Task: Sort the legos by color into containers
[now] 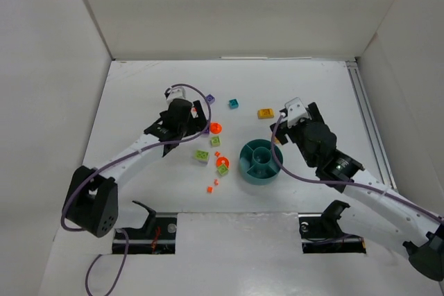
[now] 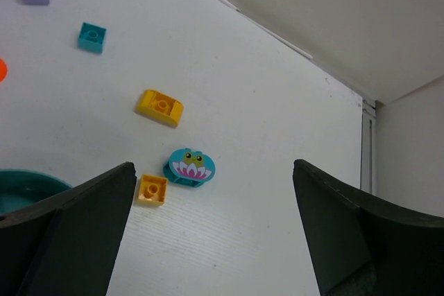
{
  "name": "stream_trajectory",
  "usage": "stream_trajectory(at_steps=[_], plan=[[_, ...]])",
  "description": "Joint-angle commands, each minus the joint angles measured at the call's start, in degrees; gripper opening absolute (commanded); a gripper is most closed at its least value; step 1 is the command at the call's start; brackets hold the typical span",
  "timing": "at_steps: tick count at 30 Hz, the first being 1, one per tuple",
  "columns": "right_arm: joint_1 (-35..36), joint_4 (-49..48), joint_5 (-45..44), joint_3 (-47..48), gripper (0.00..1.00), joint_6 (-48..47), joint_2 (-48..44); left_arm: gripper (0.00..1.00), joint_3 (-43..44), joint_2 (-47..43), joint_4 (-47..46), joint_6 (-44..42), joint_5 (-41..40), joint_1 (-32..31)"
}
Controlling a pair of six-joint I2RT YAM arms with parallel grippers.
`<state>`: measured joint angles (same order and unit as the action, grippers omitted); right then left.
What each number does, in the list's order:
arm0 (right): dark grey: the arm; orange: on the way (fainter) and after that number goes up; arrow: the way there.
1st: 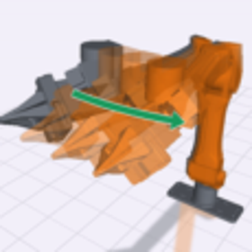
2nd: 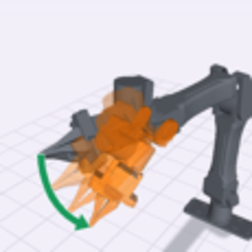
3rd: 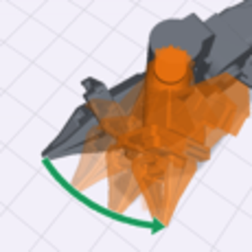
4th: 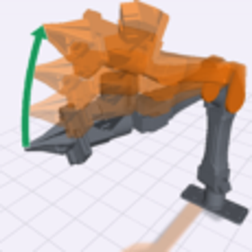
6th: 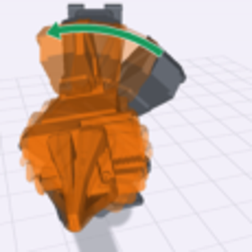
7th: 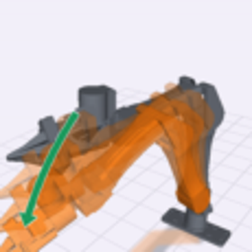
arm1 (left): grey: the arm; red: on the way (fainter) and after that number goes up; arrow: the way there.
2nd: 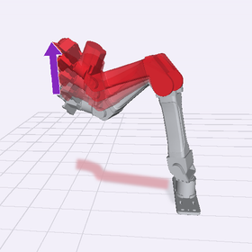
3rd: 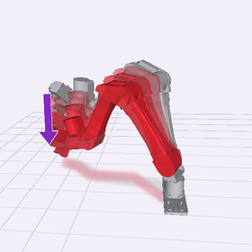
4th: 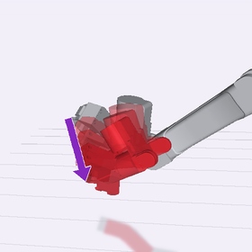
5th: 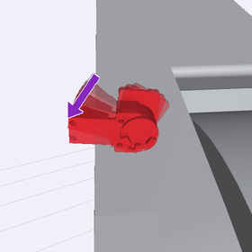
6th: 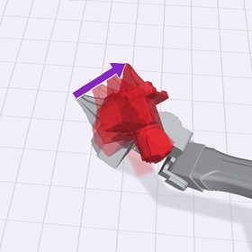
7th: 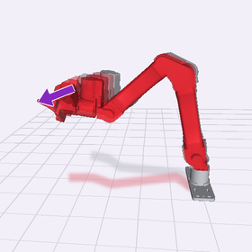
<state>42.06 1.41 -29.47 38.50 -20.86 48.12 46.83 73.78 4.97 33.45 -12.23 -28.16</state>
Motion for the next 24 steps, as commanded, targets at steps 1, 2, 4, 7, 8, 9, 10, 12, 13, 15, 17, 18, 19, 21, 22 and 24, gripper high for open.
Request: stream_trajectory(at_steps=[1,2,4,7,8,9,10,12,13,15,17,18,19,21,22,24], plan=[[0.3,0.6,-2.0,1.4,0.98,0.9,1.5,0.91,3.5,4.0,-4.4,-5.3,3.4,-0.1],[0.3,0.6,-2.0,1.4,0.97,0.9,2.2,0.91,4.1,5.0,-4.4,-5.9,3.4,-0.1],[0.3,0.6,-2.5,1.4,0.97,0.9,2.9,0.91,5.5,8.4,-5.0,-6.5,3.4,-0.1],[0.3,0.6,-2.5,1.9,0.94,0.9,3.4,0.86,7.7,12.5,-5.6,-6.5,2.3,-0.1],[-0.2,0.6,-2.5,1.9,0.94,0.9,3.4,0.86,7.8,13.4,-5.6,-6.5,2.3,-0.1],[-0.2,0.6,-2.5,1.9,0.94,0.9,3.4,0.84,8.5,14.2,-6.4,-7.0,2.3,-0.1],[-0.2,1.1,-2.5,1.9,0.93,0.9,3.4,0.84,9.2,15.6,-7.2,-7.0,2.3,-0.1],[-0.2,1.1,-2.5,1.9,0.93,0.9,3.4,0.83,9.8,16.9,-7.8,-7.8,2.9,-0.1],[-0.2,1.1,-2.5,1.9,0.93,0.9,3.4,0.82,9.8,17.6,-9.3,-8.3,3.4,-0.1],[-0.2,1.7,-2.5,1.9,0.93,0.9,3.9,0.82,11.1,20.1,-9.3,-8.3,3.4,-0.1],[-0.2,1.7,-2.5,1.9,0.93,0.9,3.9,0.77,12.8,22.0,-9.3,-8.8,4.1,-0.1],[-0.2,1.7,-2.5,1.9,0.93,0.9,3.9,0.76,13.6,23.8,-8.6,-8.8,4.1,-0.1],[-0.2,1.7,-2.5,1.9,0.93,0.9,3.9,0.75,14.9,24.6,-8.6,-8.8,4.1,-0.1],[-0.2,1.7,-2.5,1.9,0.93,0.9,3.9,0.72,15.6,26.1,-8.1,-8.8,4.1,-0.1],[-0.2,2.2,-2.5,1.9,0.93,0.9,3.9,0.7,16.3,26.1,-8.0,-8.8,3.5,-0.1],[-0.2,2.2,-2.5,1.4,0.93,0.9,3.9,0.67,16.3,26.8,-7.4,-8.2,3.5,-0.1]])
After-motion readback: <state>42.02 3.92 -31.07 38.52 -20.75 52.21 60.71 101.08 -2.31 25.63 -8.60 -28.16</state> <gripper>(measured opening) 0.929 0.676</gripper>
